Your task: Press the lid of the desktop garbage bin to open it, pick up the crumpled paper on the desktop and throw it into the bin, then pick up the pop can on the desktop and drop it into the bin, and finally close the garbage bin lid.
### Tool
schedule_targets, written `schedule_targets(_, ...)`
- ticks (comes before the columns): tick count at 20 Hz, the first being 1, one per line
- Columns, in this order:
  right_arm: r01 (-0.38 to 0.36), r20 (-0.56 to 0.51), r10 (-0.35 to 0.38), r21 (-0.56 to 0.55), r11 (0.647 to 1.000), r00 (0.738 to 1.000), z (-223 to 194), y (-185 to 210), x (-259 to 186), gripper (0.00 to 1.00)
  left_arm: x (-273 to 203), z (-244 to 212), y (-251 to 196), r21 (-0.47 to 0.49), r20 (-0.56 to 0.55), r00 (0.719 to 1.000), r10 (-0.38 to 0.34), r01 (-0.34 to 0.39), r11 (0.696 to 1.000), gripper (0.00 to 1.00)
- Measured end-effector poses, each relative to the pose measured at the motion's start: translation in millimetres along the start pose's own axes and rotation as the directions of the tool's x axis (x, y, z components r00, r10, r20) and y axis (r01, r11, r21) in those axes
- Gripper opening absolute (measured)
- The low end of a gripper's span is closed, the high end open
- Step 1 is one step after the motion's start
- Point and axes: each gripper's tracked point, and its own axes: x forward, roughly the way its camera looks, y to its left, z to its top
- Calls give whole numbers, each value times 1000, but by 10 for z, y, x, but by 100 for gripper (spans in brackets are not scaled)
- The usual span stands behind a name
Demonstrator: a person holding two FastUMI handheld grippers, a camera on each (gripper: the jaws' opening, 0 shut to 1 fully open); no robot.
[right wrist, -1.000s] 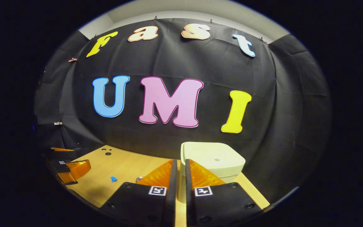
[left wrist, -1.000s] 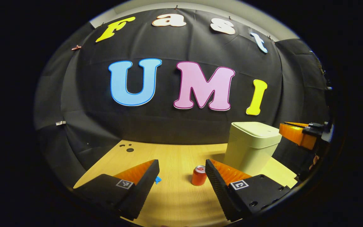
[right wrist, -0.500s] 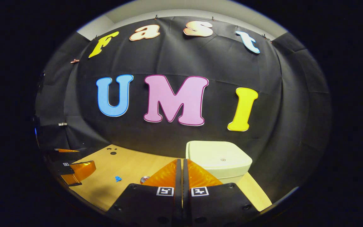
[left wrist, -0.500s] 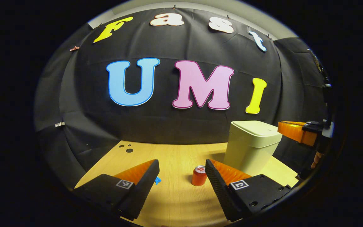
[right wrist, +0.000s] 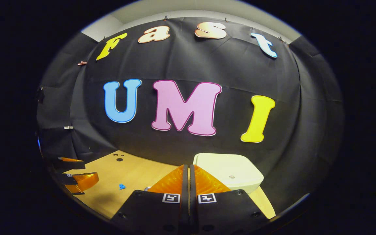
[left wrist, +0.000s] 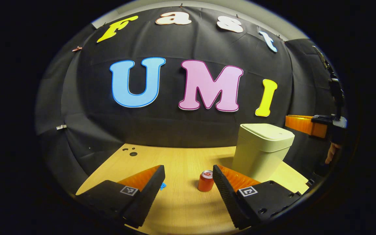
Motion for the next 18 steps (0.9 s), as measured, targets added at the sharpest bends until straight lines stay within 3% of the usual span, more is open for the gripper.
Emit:
schedule_targets(7,77,-13,-77,13,997,997,-4,-451,270,5,83,-64,59,-9,-27,999,20,-20,1000,96)
schedule_targets(18,186,-218,-162,97,978,963,-644,-1018,585,5,209,-183,163,-36,-75,996,49,-52,998,96)
